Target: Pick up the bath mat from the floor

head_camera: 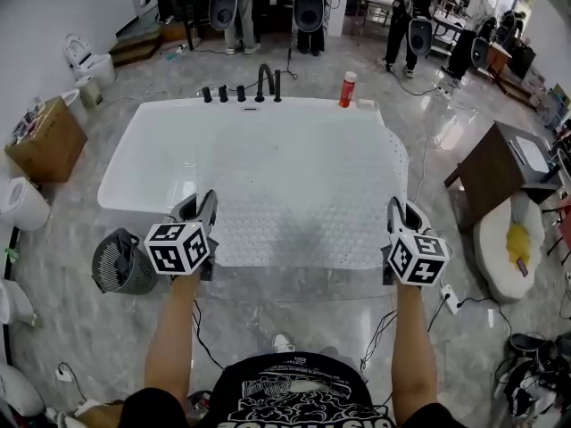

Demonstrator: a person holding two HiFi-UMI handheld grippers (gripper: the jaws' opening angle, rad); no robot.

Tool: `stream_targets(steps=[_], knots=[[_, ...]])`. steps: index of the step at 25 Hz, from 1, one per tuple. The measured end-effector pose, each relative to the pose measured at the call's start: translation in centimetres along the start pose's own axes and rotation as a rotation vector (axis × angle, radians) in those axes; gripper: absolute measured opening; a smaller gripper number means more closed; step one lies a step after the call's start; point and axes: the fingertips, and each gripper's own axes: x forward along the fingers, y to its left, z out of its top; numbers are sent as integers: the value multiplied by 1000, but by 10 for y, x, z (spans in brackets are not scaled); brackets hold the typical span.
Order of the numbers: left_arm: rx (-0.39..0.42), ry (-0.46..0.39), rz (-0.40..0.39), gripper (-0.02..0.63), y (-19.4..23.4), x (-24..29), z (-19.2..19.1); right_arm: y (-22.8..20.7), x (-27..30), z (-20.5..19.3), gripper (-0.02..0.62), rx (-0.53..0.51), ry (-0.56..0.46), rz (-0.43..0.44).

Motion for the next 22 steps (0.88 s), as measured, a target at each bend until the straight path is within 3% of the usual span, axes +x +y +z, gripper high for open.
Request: stream_targets(steps=[6, 15, 22], knots=[[80, -68, 20, 31, -5, -4, 34, -4, -6, 32, 28, -9, -104, -10], [108, -161, 80, 31, -23, 8, 79, -36, 10, 73, 29, -20, -186, 26], [140, -181, 124, 31, -34, 28, 92, -48, 34, 87, 28, -62, -213, 54]])
